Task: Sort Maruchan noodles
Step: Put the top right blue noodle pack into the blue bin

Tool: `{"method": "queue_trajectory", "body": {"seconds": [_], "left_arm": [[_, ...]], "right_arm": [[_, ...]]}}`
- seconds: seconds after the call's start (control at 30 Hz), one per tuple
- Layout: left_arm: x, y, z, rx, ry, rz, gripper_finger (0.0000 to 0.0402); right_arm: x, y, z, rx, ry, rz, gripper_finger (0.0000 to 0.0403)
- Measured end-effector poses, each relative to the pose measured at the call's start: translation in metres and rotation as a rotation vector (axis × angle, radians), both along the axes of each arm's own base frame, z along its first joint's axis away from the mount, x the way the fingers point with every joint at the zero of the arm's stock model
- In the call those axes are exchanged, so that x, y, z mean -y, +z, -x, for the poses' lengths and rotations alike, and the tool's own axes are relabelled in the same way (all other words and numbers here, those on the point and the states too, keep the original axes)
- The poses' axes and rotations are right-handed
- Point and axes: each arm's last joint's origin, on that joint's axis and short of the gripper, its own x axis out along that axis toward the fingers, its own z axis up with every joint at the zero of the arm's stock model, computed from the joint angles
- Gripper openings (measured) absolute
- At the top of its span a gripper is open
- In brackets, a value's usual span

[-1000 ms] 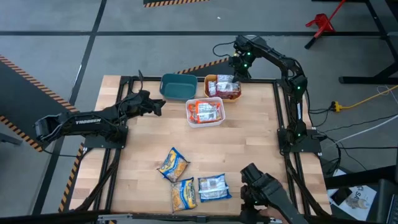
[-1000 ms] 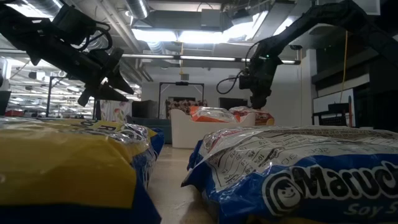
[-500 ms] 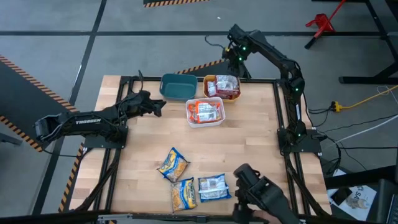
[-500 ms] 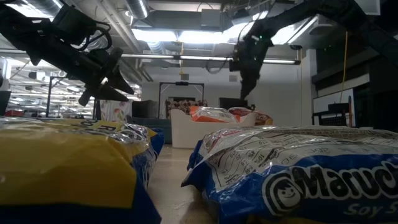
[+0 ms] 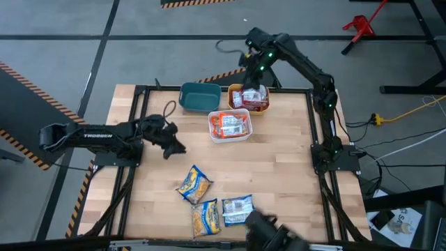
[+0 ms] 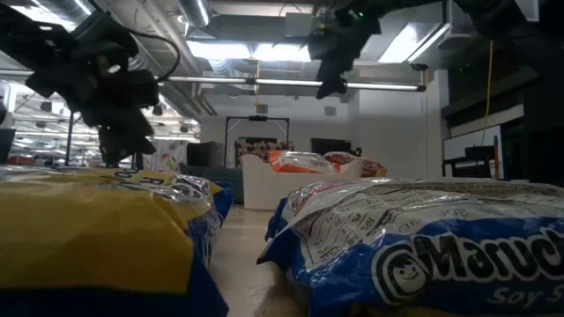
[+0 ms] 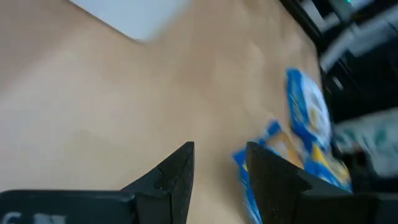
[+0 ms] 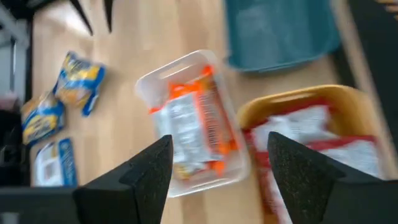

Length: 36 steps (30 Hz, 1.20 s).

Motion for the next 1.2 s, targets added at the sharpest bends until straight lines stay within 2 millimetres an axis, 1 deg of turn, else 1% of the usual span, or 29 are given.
{"method": "queue_trajectory", "body": {"seconds": [0.13,0.23,0.33,0.47,0.53,0.67,0.73,0.83,0.93,1.07,1.2], "left_arm": [[0.016,0.000,-0.003,-0.004,-0.078,-0.033,0.0140],[0.023,-0.001,-0.005,-0.015,-0.055,-0.118,0.0140],[0.026,-0.002,-0.006,-0.033,-0.028,-0.128,0.0140],[0.028,-0.006,-0.008,-0.053,-0.079,-0.106,0.0144],[0.030,-0.006,-0.010,-0.034,-0.106,-0.090,0.0152],[0.034,0.000,-0.018,0.045,-0.117,0.002,0.0179],[0.039,0.002,-0.019,0.064,-0.169,0.039,0.0196],[0.046,0.001,-0.018,0.047,-0.239,0.095,0.0223],[0.053,0.000,-0.018,0.036,-0.289,0.124,0.0249],[0.055,-0.003,-0.019,0.021,-0.285,0.085,0.0272],[0.051,-0.007,-0.023,0.019,-0.237,0.024,0.0278]], "right_arm": [[-0.043,-0.002,-0.026,-0.058,0.090,-0.019,0.0246],[-0.077,-0.003,-0.042,-0.117,0.143,-0.033,0.0246],[-0.111,-0.004,-0.053,-0.171,0.190,-0.045,0.0246],[-0.151,-0.005,-0.066,-0.225,0.213,-0.040,0.0246],[-0.169,-0.005,-0.071,-0.244,0.212,-0.058,0.0246],[-0.208,-0.005,-0.077,-0.283,0.217,-0.090,0.0246],[-0.228,-0.005,-0.079,-0.308,0.217,-0.081,0.0246],[-0.260,-0.002,-0.078,-0.328,0.226,-0.057,0.0246],[-0.289,0.008,-0.069,-0.333,0.201,-0.009,0.0246],[-0.320,0.030,-0.048,-0.305,0.100,0.064,0.0246],[-0.345,0.056,-0.020,-0.228,-0.044,0.153,0.0246]]}}
